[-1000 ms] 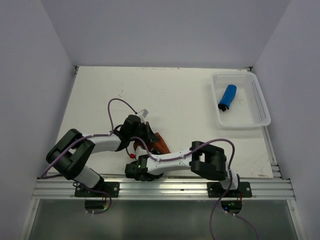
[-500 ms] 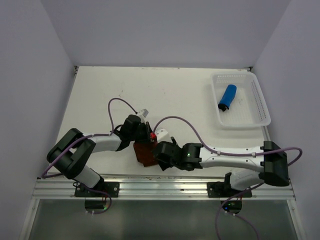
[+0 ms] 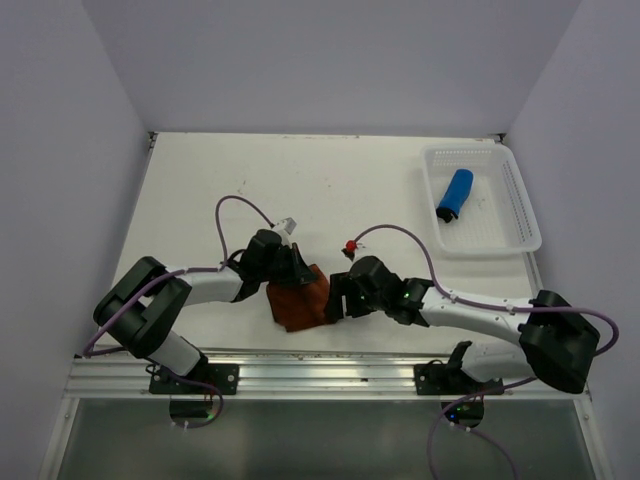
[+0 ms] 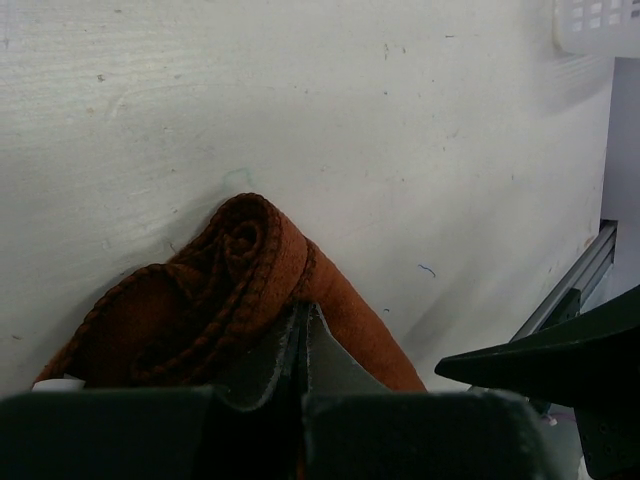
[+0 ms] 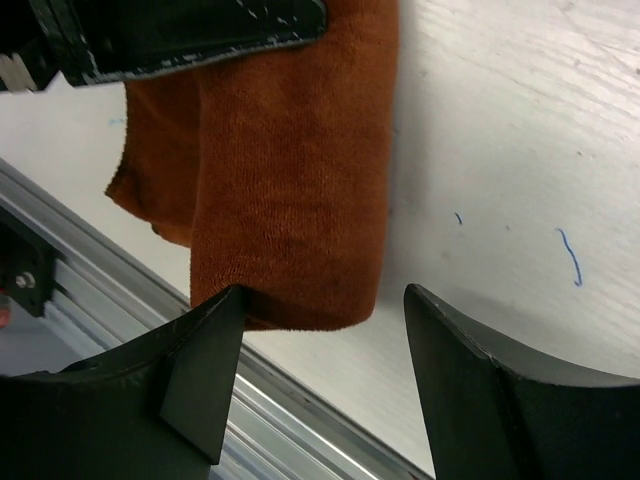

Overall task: Roll the towels
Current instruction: Roll the towel

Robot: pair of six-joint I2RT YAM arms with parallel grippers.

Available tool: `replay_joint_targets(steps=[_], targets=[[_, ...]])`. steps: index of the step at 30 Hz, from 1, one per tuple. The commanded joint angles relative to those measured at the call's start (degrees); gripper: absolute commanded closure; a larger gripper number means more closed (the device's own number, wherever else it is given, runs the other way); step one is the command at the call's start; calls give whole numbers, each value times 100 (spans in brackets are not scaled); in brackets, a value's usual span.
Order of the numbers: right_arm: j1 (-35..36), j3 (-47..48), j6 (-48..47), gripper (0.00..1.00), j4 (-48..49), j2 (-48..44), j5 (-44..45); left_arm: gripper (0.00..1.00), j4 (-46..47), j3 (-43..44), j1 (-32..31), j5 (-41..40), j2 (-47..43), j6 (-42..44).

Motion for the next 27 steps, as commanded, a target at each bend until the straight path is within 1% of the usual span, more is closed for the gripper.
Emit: replay_joint_targets(steps=[1, 5, 8, 11, 12, 14, 15, 16, 17, 18, 19, 20, 21, 22, 23, 25, 26, 27], targets=[[-149, -138, 291, 32, 1123, 188, -557, 100, -257, 53, 33, -316, -42, 262], [-219, -358, 554, 32, 1763, 496, -777, 100, -301, 44, 42, -359, -103, 262], [-211, -446, 677, 34, 2045, 733, -856, 100, -310, 0, 33, -377, -139, 244], [-211, -472, 757, 41, 2221, 961, -927, 100, -310, -35, 33, -395, -165, 218], [-211, -481, 783, 48, 2274, 988, -953, 100, -310, -44, 33, -403, -174, 200], [-211, -499, 792, 55, 2319, 1015, -971, 100, -310, -61, 33, -403, -200, 200], [-211, -490, 783, 62, 2328, 1015, -979, 100, -319, -61, 33, -403, -200, 191], [-202, -446, 740, 66, 2284, 989, -953, 100, -319, -53, 33, -403, -192, 200], [-158, -385, 583, 71, 1988, 928, -901, 100, -328, -44, 33, -412, -200, 200], [-123, -228, 486, 78, 1776, 884, -779, 100, -336, -44, 33, -412, -200, 200], [-70, -148, 389, 82, 1548, 840, -647, 100, -345, -26, 42, -412, -209, 209], [8, -60, 188, 89, 1102, 752, -350, 100, -371, -9, 42, -430, -209, 209], [44, 106, 99, 93, 897, 725, -268, 100, -398, 9, 42, -421, -209, 226], [79, 195, -59, 97, 425, 690, -102, 100, -433, 87, 42, -404, -227, 253], [149, 274, -139, 100, 212, 646, 213, 100, -546, 140, 68, -360, -227, 279], [211, 546, -367, 100, -219, 646, 530, 93, -687, 324, 129, -254, -288, 306], [272, 643, -438, 100, -639, 646, 680, 90, -775, 378, 147, -176, -332, 306], [290, 827, -612, 100, -1017, 681, 986, 80, -889, 483, 191, -149, -454, 340]])
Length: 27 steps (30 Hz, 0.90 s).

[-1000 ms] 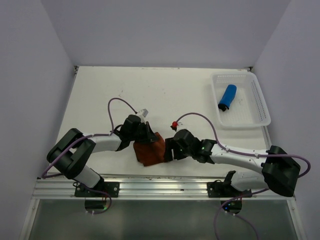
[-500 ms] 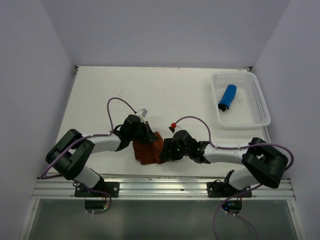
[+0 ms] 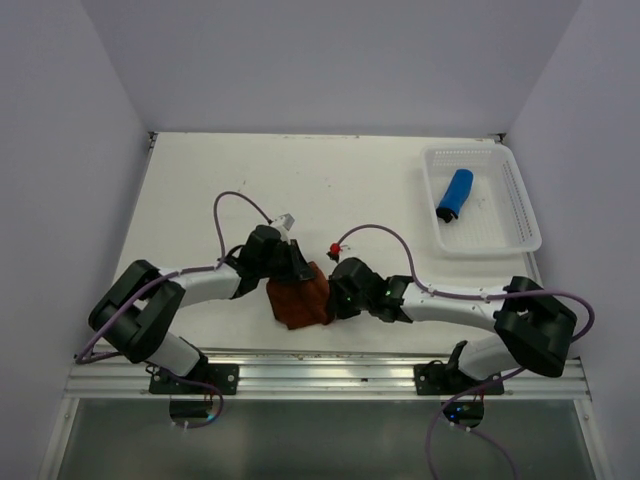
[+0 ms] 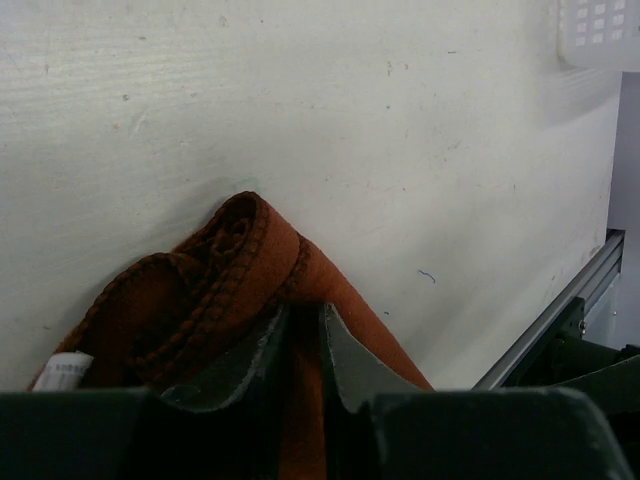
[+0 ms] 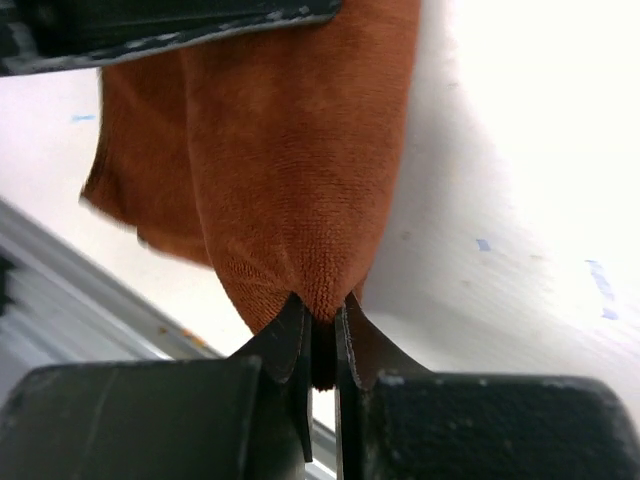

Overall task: Roll the towels
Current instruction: Roll the towel

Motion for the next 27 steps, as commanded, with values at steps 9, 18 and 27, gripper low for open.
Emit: replay_joint_targets(steps=[9, 18, 27], targets=[[311, 1176, -1345, 100, -2581, 77, 2245, 56, -1035, 774, 156, -127, -882, 322], [671, 1950, -1978, 100, -3425, 762, 3177, 55, -1079, 968, 262, 75, -759, 190], [1277, 2784, -2102, 100, -4286, 1885, 4187, 55, -1009, 1064, 859, 628, -584, 163]])
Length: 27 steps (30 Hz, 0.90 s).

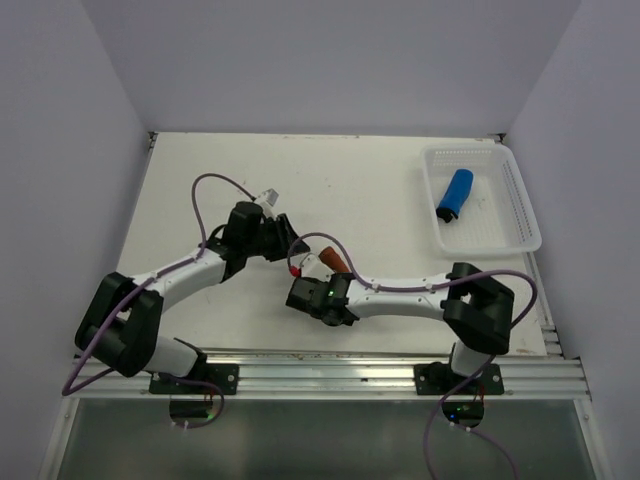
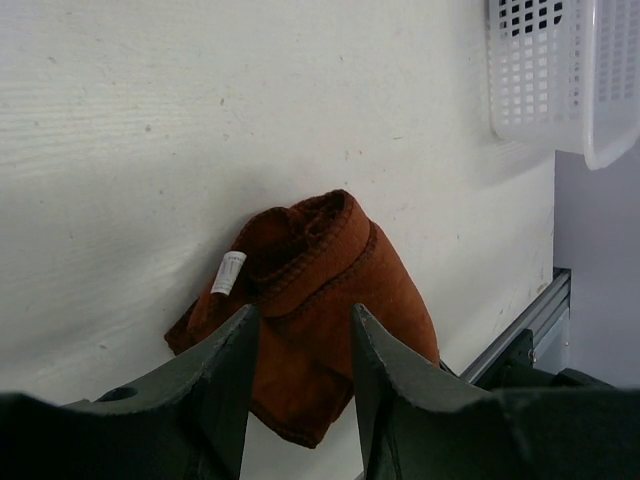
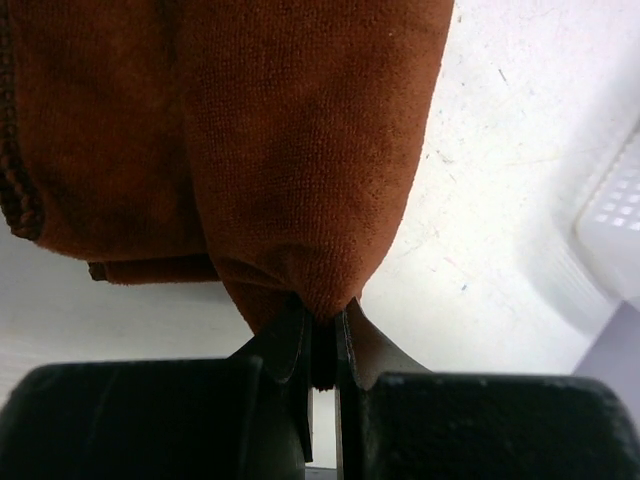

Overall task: Roll the towels
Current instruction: Roll the towel

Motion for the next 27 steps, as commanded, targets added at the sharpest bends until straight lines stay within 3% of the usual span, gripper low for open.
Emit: replay_joint_targets(steps=[1, 12, 27], targets=[[351, 514, -78, 100, -684, 455, 779, 55, 38, 330, 280, 320, 50, 19], [1134, 1438, 107, 100, -1414, 1651, 1306, 55, 64, 1034, 430, 865, 279, 46], [1283, 2317, -262, 100, -2047, 2530, 1527, 62, 591, 76, -378, 954, -2, -60]])
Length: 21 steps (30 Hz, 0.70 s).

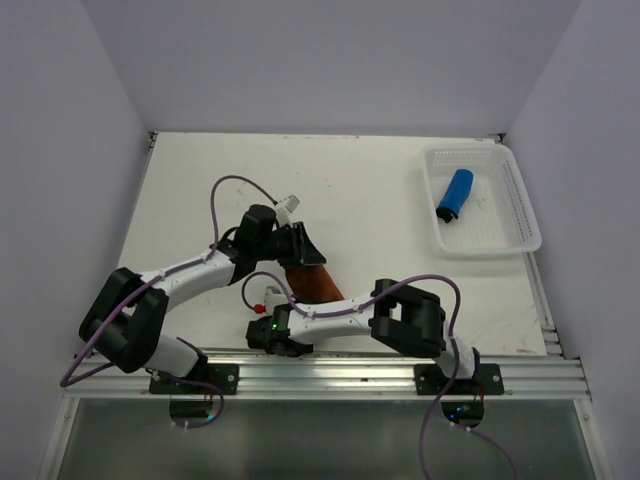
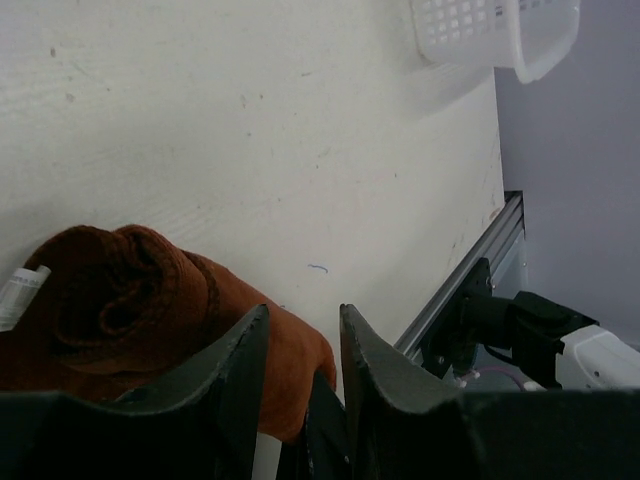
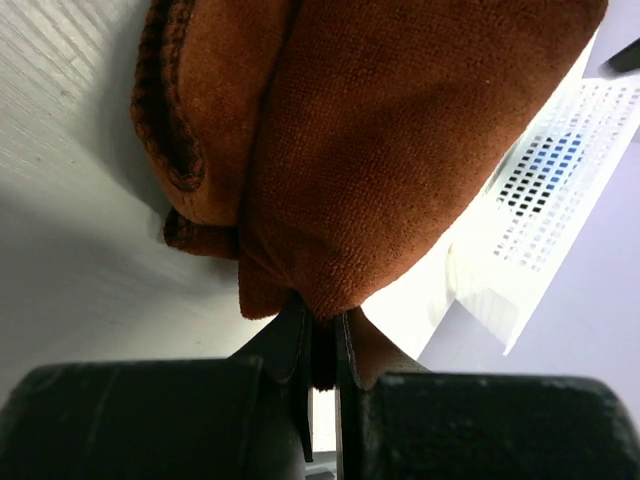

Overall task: Roll the towels
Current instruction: Roll the towel

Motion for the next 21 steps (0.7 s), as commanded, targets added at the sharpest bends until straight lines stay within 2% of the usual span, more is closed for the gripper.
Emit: replay_joint_targets(steps=[1, 6, 11, 14, 15, 18, 21], targets=[[33, 262, -144, 100, -299, 131, 206, 63, 397, -202, -188, 84, -201, -51], [42, 386, -171, 99, -325, 219, 136, 65, 503, -404, -233, 92, -114, 36], [77, 447, -136, 94, -378, 245, 83, 66, 143, -527, -242, -539, -26, 440], [86, 430, -92, 82, -326, 140, 22, 67, 63, -694, -233, -962, 27, 590], [95, 473, -83, 71, -299, 105, 13, 67, 107, -773, -224, -1023, 106, 616], [104, 614, -56, 60, -325, 96, 13, 68, 274, -861, -154, -902, 290, 599], [112, 685, -4, 56, -308, 0, -5, 69, 336, -905, -136, -918, 423, 608]])
